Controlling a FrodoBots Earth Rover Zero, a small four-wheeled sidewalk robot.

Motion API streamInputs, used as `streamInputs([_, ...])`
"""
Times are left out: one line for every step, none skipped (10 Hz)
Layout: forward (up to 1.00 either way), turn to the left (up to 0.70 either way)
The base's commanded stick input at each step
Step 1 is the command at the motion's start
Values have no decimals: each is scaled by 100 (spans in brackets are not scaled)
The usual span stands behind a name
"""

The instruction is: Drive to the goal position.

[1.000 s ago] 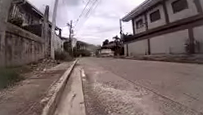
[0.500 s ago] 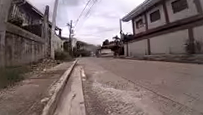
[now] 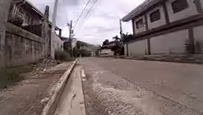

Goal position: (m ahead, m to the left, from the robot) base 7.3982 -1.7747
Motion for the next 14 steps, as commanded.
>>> streamInputs([10, 0])
streamInputs([16, 0])
streamInputs([30, 0])
streamInputs([64, 0])
streamInputs([70, 0])
streamInputs([70, 0])
streamInputs([70, 0])
streamInputs([70, 0])
streamInputs([70, 0])
streamInputs([70, 0])
streamInputs([70, 0])
streamInputs([70, 0])
streamInputs([70, 0])
streamInputs([70, 16])
